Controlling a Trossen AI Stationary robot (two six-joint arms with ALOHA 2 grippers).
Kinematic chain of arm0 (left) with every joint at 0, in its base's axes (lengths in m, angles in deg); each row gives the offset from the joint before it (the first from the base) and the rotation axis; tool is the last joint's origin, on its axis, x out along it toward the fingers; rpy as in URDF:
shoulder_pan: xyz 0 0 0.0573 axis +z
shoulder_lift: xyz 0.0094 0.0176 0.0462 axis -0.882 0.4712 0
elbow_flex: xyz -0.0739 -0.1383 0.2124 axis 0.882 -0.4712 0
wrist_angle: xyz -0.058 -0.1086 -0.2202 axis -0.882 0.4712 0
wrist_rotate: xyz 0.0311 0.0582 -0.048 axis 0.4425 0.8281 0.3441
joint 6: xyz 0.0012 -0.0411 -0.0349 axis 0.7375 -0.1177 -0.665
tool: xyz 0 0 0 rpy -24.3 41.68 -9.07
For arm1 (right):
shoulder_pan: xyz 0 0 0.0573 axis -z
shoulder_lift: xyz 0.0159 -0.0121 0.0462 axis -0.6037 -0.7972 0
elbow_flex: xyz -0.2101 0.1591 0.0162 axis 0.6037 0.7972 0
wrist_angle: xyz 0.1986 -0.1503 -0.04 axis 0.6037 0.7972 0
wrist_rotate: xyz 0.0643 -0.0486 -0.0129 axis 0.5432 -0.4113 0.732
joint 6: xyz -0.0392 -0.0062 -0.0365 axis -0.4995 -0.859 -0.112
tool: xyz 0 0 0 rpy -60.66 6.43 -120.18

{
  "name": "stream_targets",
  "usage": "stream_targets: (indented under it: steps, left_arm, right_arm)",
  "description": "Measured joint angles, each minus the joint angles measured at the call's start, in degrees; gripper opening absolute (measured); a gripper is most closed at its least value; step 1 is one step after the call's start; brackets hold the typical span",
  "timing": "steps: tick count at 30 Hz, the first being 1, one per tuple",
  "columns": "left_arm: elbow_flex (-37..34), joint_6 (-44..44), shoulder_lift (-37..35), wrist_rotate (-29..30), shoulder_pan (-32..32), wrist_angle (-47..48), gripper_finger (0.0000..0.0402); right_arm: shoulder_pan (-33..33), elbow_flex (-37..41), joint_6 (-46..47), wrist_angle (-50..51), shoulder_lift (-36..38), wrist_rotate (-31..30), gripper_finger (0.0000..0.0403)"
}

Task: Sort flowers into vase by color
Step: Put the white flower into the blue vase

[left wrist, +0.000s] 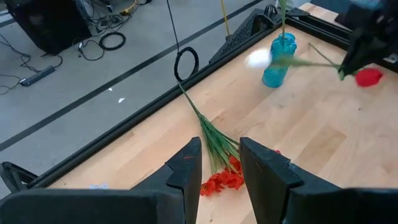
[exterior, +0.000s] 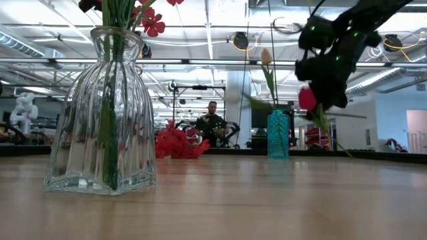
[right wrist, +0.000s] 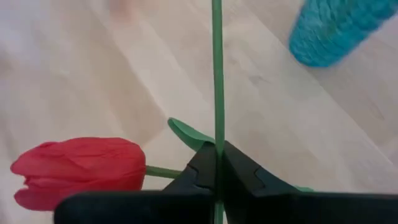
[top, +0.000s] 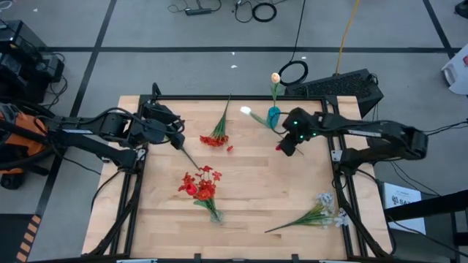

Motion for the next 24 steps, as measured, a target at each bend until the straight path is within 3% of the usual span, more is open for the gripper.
stream_targets:
  steps: [6, 15, 24]
  left_arm:
    - [0.0, 0.2, 0.0, 0.0, 0.0, 0.01, 0.0115]
    - [0.0, 0.14, 0.0, -0.01, 0.0, -0.01, 0.0115]
    - [0.0, -0.22, 0.0, -1.16, 0.0, -0.01, 0.0115]
  right_arm:
    - [-2.49, 0.0, 1.37, 0.71, 5.12, 0.39, 0.0005]
    - [-6.52, 0.0, 4.14, 0.63, 4.91, 1.88, 0.0004]
    - [-9.97, -0.02, 5.71, 0.11, 2.48, 1.84, 0.0027]
